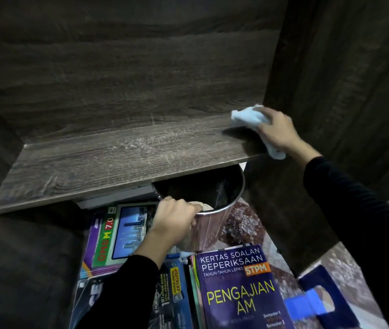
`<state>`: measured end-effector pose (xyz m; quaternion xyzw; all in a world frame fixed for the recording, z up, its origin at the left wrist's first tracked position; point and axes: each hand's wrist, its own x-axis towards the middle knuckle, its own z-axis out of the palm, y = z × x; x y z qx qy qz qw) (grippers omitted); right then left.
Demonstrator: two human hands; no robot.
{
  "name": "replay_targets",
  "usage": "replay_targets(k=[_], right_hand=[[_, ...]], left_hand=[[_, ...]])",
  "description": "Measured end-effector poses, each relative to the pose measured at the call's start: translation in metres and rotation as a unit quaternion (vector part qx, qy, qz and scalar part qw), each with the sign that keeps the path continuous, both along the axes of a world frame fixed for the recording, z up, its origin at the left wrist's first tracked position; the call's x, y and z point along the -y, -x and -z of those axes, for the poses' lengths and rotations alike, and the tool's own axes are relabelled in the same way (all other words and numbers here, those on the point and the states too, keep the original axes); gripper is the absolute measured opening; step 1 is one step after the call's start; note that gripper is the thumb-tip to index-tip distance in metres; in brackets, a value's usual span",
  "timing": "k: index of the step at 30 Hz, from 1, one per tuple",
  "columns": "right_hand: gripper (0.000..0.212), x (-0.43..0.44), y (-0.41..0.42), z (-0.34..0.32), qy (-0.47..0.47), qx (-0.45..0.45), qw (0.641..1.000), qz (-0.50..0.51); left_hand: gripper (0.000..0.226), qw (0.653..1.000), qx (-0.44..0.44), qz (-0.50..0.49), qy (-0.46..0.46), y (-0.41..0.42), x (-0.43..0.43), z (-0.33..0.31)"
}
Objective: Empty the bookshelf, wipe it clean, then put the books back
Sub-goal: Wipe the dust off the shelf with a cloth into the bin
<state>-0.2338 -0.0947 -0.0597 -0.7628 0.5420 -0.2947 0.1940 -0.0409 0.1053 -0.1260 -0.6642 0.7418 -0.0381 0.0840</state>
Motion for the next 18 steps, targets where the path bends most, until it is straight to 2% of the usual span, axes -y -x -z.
replay_targets(k=[3,6,12,18], right_hand=[[0.048,0.029,0.018,0.012,0.019,-0.168,0.982,0.090],[0.048,0.040,0.019,0.024,-0.007,-0.230,0.967,0.111],[0.049,0.054,0.011,0.039,-0.023,-0.197,0.973,0.121],[0.049,0.045,0.008,0.035,-0.045,-0.091,0.994,0.029]], left_hand=[[0.018,1.000,-0.009,0.008,-0.004,0.009,0.007,0.003],[0.015,1.000,-0.007,0.016,-0.002,0.016,0.012,0.004],[0.015,0.999,-0.020,0.025,0.008,0.026,0.022,0.010],[0.016,0.999,-0.011,0.039,0.008,0.040,0.029,0.010]])
